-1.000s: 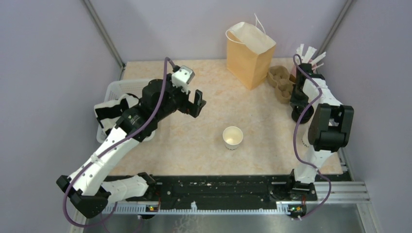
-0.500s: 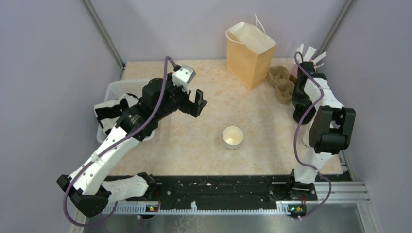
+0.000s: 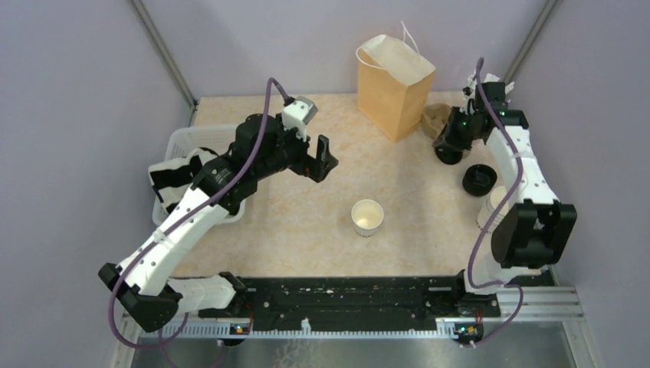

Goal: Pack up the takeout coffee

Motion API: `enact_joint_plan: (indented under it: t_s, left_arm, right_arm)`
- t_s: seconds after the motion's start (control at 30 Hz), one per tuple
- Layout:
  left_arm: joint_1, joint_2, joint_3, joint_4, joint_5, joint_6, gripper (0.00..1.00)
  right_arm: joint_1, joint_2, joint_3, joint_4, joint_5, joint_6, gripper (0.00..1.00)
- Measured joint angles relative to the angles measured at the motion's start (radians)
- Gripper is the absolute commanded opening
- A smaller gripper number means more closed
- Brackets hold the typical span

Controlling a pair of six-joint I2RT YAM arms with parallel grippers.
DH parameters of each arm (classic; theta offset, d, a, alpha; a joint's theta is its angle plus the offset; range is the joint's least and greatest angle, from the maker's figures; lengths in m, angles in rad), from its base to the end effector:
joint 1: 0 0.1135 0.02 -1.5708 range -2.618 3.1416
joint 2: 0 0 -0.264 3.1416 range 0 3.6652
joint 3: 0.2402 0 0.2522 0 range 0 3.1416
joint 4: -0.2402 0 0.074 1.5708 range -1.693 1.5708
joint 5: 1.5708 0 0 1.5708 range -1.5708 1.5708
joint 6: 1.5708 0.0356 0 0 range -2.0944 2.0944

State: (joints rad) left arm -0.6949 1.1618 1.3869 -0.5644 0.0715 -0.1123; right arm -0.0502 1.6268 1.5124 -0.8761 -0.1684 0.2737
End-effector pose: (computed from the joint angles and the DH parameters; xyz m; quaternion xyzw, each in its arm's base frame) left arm 0.1855 -0.1580 0.4324 0.2541 0.7755 -0.2535 0.5194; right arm 0.3447 -0.0113 0.3175 0.1302 0.9462 0.1119 0.2743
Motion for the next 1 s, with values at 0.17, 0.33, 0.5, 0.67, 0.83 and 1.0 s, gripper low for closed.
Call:
enact_joint_plan:
  t_s: [0.17, 0.33, 0.5, 0.67, 0.83, 1.0]
  left_arm:
    - [0.013, 0.078, 0.071, -0.021, 0.102, -0.141, 0.99]
    - [0.090, 0.108, 0.078, 0.079, 0.302, -0.422, 0.98]
    - [0.142, 0.090, -0.081, 0.377, 0.467, -0.776, 0.98]
    - [0.113, 0.090, -0.182, 0.514, 0.505, -0.990, 0.98]
    - [0.096, 0.073, -0.204, 0.631, 0.509, -1.116, 0.98]
    - [0.066, 0.056, -0.239, 0.729, 0.505, -1.202, 0.98]
  right_arm:
    - [0.086, -0.178, -0.113, 0.206, -0.404, 0.231, 0.11]
    - [0.182, -0.343, -0.320, 0.615, -0.673, 0.631, 0.11]
    - [0.286, -0.420, -0.382, 0.960, -0.758, 0.916, 0.11]
    - [0.373, -0.454, -0.465, 1.269, -0.772, 1.134, 0.11]
    - [0.402, -0.455, -0.516, 1.424, -0.756, 1.262, 0.11]
    - [0.408, -0.465, -0.539, 1.504, -0.747, 1.329, 0.10]
